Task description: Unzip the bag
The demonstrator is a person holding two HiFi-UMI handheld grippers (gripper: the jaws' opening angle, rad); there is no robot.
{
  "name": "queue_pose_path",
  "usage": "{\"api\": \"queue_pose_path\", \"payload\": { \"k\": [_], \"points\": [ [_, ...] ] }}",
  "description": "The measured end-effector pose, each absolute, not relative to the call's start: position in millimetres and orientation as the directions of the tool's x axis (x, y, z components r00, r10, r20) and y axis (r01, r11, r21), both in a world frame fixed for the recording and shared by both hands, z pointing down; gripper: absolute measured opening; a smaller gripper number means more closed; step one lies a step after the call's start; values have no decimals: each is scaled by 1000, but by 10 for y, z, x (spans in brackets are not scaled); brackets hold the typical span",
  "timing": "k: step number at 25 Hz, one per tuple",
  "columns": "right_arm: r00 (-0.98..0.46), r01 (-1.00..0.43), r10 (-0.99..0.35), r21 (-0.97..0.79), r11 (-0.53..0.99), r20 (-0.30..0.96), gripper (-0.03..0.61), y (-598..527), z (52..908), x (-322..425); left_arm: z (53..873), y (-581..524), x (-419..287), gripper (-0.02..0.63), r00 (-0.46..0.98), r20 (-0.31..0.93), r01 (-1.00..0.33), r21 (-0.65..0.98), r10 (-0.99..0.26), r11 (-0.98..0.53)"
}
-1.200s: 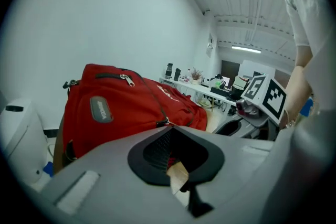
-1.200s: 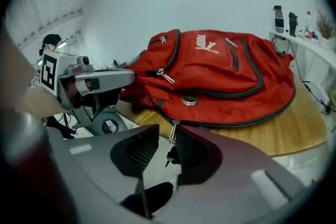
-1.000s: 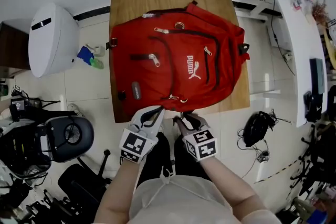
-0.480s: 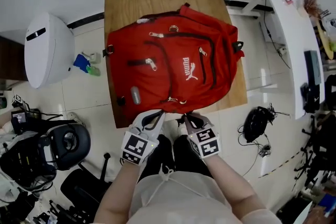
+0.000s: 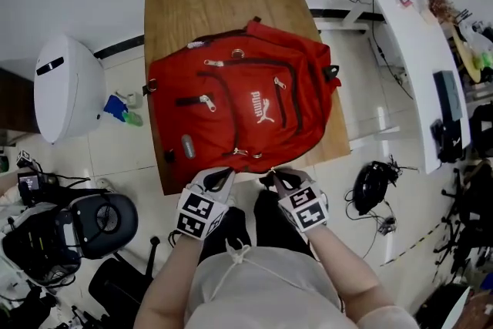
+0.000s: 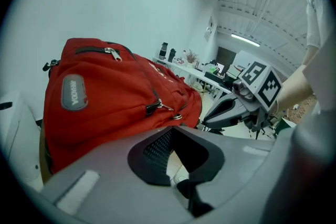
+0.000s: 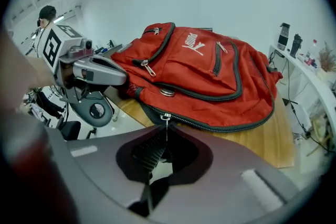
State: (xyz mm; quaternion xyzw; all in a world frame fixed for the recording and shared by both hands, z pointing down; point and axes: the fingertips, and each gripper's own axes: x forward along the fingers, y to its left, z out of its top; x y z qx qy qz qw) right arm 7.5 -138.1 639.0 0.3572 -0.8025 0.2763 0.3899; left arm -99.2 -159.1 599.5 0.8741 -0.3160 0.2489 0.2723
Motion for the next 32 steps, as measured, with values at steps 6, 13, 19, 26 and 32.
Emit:
{"api": "queue_pose_path", "payload": {
  "k": [6,13,19,26,32],
  "points": [
    [-459,-756,-303,-187,627,835,11,-1415,6415,286,5935,-1720,-498,5,707,558,-685,390,-434,-615],
    [-465,-730,-273,-190,656,842,11,-1500,6491,645,6097,-1841,-342,5,632,616,-755,350,-471,-555],
    [-448,-724,-262,-175,667,855,11,-1628,6470,1057,6222,-1875,-381,5,561,686,-801,308,-465,-513],
    [-408,-703,-263,-117,702,874,11,-1859,6441,1469,6345,-1900,-432,5,527,714,-827,306,-461,-472],
    [-396,-692,-248,-109,714,884,12,-1999,6426,1641,6464,-1913,-432,6,477,747,-851,261,-463,-456]
  ]
}}
